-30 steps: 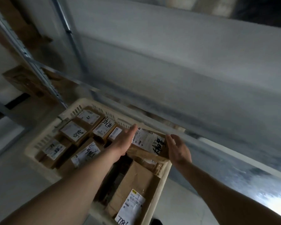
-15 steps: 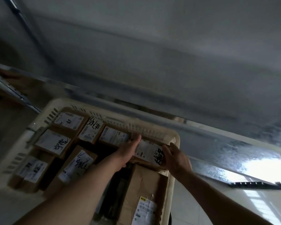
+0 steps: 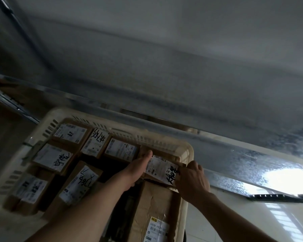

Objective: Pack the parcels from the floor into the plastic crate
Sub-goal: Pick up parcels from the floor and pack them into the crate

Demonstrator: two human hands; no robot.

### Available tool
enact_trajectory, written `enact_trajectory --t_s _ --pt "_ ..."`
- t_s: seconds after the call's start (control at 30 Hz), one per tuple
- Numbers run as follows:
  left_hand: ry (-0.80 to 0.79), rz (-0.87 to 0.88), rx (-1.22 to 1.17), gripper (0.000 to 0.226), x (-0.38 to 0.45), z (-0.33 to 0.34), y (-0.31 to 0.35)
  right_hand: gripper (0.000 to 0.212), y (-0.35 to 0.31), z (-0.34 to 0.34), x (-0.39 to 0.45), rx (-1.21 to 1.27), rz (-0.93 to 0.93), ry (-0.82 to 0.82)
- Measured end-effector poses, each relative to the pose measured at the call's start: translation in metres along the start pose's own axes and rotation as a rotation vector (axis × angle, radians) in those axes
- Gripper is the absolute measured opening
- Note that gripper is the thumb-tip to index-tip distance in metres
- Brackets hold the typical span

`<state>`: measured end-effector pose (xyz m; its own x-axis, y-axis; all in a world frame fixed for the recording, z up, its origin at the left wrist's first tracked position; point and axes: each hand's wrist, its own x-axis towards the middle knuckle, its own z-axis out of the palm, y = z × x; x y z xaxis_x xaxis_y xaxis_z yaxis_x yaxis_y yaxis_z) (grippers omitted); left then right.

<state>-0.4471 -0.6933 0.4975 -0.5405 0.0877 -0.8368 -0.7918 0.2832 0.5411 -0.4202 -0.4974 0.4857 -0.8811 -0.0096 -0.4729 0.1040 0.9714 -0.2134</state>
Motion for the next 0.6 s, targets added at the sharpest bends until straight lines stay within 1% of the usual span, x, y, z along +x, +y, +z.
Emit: enact_trajectory --t_s 0.17,0.23,0.37,0.47,0.57,0.6 --pt "0.027 -0.040 0.045 0.084 -0.003 -0.008 0.000 0.030 -0.005 0.000 -0.003 -0.051 -0.037 -0.042" --pt "0.016 -0.050 0.052 0.082 -0.005 -0.007 -0.001 0.030 -0.005 0.000 -0.003 -0.064 -0.063 -0.053" --pt "0.023 -0.002 0.053 0.073 -0.012 -0.003 0.001 0.030 0.000 -0.002 -0.003 -0.056 -0.083 -0.051" --pt "0.027 0.021 0.036 0.067 -0.018 -0.001 0.003 0.029 0.003 -0.002 -0.003 0.021 -0.056 0.009" --pt "0.032 0.031 0.032 0.066 -0.024 0.000 0.004 0.030 0.007 -0.005 -0.002 0.107 -0.019 0.082" --pt "0.038 0.029 0.024 0.066 -0.024 0.000 0.004 0.033 0.006 -0.006 -0.003 0.154 0.002 0.107"
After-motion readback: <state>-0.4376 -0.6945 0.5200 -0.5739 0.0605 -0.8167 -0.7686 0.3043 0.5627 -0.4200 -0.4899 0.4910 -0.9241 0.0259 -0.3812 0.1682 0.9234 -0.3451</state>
